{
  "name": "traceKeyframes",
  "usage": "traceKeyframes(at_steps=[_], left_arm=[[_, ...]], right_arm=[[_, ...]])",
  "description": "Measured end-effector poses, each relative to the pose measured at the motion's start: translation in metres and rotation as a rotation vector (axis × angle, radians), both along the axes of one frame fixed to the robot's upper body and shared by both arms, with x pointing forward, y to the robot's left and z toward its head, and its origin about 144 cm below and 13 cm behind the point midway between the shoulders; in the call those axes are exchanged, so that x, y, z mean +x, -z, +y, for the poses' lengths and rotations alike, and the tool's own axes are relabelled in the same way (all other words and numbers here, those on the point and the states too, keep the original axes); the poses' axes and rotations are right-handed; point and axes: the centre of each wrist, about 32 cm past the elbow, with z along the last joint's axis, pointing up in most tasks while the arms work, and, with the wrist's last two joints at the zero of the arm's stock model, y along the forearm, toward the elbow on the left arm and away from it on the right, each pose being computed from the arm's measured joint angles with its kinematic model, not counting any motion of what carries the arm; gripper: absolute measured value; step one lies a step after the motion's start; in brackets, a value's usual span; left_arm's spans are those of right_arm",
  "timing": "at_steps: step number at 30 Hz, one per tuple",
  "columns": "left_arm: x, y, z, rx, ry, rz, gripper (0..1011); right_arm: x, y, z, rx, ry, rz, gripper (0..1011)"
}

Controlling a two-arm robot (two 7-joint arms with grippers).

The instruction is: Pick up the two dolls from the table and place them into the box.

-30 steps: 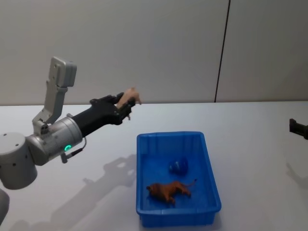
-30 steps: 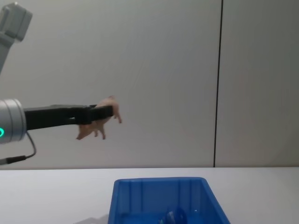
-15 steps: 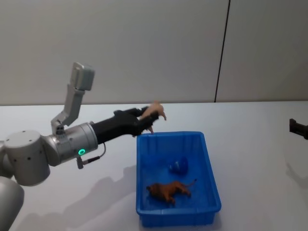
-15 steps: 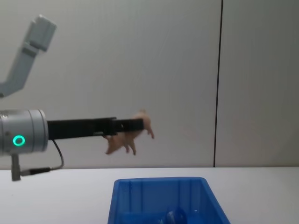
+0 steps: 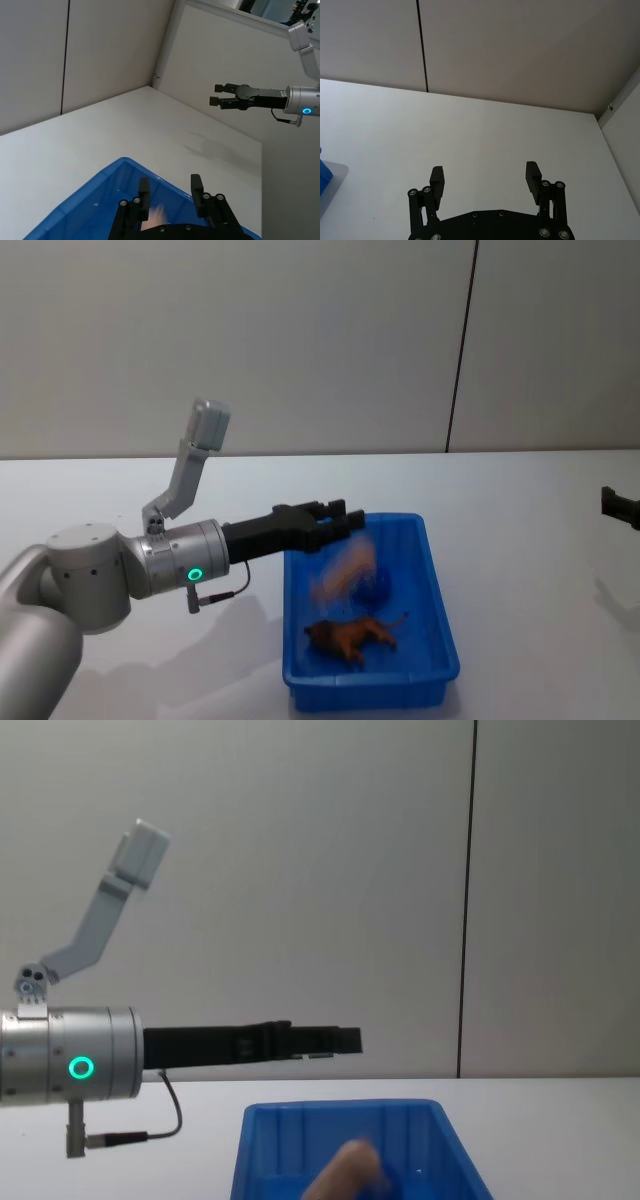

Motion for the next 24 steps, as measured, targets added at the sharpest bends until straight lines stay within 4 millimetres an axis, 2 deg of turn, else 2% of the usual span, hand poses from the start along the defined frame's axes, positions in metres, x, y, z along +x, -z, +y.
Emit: traceKeyframes(at_steps=[4,7,11,17,24], left_arm=[[0.002,0.004,-0.002,-0.01,0.019,0.02,624],[0.004,0.007,-0.004,-0.016,0.032,0.032,684],[0.004,0.008,-0.004,-0.021,0.035,0.035,832],[0.001,0.006,-0.003,-0.026,0.004,0.002,978],[-0.006,0.002,0.0,-0.032,-0.063,-0.063,1001]], right_arm=[[0.0,0.0,0.0,0.0,0.0,0.0,1001],[0.0,0.0,0.0,0.0,0.0,0.0,1001],[0.0,0.0,0.0,0.0,0.0,0.0,1001],[0.0,0.0,0.0,0.0,0.0,0.0,1001],[0.0,0.0,0.0,0.0,0.0,0.0,1001]])
